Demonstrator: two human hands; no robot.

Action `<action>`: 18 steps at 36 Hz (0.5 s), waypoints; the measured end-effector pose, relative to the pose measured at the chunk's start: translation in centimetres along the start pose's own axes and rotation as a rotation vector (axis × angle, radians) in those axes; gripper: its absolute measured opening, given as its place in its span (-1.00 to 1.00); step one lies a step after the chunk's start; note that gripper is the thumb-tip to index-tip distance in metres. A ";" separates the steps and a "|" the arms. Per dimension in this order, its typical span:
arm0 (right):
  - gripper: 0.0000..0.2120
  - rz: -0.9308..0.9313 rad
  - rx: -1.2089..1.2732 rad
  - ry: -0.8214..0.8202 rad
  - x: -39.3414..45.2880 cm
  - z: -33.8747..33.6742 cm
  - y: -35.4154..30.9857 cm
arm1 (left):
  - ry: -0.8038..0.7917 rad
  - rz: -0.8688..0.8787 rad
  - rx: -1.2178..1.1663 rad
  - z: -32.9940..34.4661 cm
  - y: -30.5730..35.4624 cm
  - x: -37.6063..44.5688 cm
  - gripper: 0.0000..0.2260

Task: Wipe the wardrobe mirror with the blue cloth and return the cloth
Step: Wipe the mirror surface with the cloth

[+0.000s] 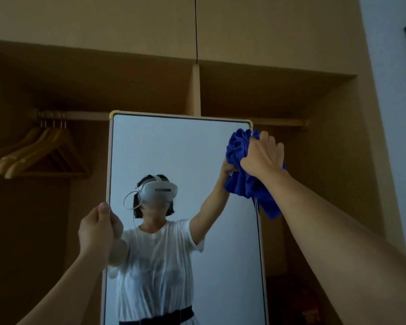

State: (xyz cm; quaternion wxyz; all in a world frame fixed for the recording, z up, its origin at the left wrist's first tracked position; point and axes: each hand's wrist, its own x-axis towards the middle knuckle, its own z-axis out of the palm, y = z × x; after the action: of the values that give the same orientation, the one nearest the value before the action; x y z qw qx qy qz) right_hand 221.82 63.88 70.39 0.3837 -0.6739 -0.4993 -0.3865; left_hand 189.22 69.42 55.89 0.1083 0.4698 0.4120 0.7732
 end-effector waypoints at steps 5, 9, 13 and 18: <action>-0.65 0.045 0.008 0.016 2.1 -0.6 -0.7 | -0.028 0.012 -0.007 -0.3 0.7 -0.2 -0.63; -0.67 0.074 0.007 0.024 3.0 -0.7 -1.0 | -0.067 -0.005 -0.038 -0.5 1.1 -0.5 -0.63; -0.68 0.097 -0.036 0.015 3.5 -0.9 -1.5 | -0.082 -0.044 -0.067 -0.3 0.8 -0.2 -0.65; -0.74 0.133 -0.055 0.005 3.6 -1.4 -2.4 | -0.111 -0.108 -0.109 -0.3 0.2 0.4 -0.66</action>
State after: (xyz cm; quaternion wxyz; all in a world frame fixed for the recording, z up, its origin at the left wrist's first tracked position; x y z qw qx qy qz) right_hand 219.99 64.45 74.51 0.3913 -0.7149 -0.4414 -0.3754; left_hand 188.80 69.40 56.25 0.1979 0.4825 0.3871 0.7604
